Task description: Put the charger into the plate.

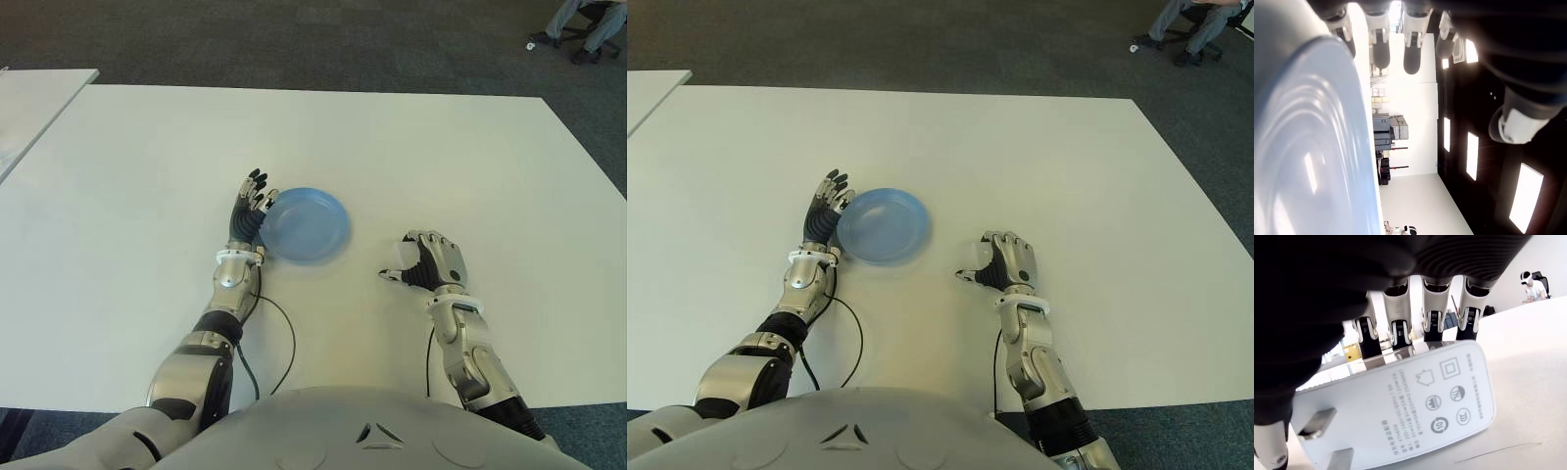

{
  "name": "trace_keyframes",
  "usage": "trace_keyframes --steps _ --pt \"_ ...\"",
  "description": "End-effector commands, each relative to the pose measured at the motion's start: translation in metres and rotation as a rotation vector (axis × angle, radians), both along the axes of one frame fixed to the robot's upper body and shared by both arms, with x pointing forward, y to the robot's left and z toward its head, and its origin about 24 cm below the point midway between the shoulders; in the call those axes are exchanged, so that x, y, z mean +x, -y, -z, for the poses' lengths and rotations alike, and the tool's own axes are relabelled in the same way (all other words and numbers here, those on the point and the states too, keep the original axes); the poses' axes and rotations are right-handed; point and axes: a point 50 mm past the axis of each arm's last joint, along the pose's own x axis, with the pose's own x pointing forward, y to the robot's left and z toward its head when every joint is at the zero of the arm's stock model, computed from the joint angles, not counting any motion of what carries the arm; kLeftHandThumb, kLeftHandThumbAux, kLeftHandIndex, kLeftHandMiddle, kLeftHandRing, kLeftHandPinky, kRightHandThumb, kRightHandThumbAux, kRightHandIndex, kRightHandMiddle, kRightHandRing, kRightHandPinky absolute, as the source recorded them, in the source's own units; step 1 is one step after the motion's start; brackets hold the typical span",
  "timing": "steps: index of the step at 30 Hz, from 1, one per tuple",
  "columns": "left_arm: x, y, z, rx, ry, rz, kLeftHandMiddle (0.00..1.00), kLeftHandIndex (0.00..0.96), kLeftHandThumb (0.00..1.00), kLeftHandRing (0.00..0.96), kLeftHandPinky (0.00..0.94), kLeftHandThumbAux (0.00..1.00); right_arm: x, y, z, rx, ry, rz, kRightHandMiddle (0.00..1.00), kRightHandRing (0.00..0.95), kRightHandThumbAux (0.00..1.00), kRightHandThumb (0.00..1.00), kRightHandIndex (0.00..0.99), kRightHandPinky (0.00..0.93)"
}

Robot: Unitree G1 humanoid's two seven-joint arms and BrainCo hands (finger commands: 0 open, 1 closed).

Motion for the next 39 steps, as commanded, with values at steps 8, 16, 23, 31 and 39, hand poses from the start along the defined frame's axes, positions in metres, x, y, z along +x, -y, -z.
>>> trace_keyframes --steps 8,16,23,31,39 --pt "-0.014 -0.006 0.018 -0.031 -0.095 -0.040 0.165 0.026 0.000 0.134 0.080 0.551 -0.003 0.000 0.003 0.013 -0.039 -0.005 0.539 0.840 0.676 0.856 0.400 0.833" --pt "-0.012 -0.012 0.017 -0.054 -0.104 -0.069 0.149 0.029 0.000 0.108 0.035 0.565 0.011 -0.014 -0.028 0.037 0.036 -0.024 0.538 0.843 0.677 0.856 0.400 0.843" --pt "-0.011 -0.019 0.019 -0.091 -0.125 -0.108 0.141 0.030 0.000 0.093 0.018 0.563 0.020 -0.030 -0.051 0.072 0.092 -0.068 0.538 0.846 0.677 0.856 0.400 0.844" --pt "-0.011 -0.023 0.019 -0.130 -0.140 -0.124 0.129 0.009 0.000 0.080 0.001 0.542 0.029 -0.050 -0.067 0.117 0.170 -0.144 0.540 0.851 0.676 0.857 0.401 0.850" --pt "-0.011 -0.024 0.020 -0.167 -0.144 -0.118 0.131 0.000 0.000 0.082 0.000 0.532 0.033 -0.062 -0.077 0.153 0.218 -0.196 0.541 0.852 0.676 0.856 0.401 0.857"
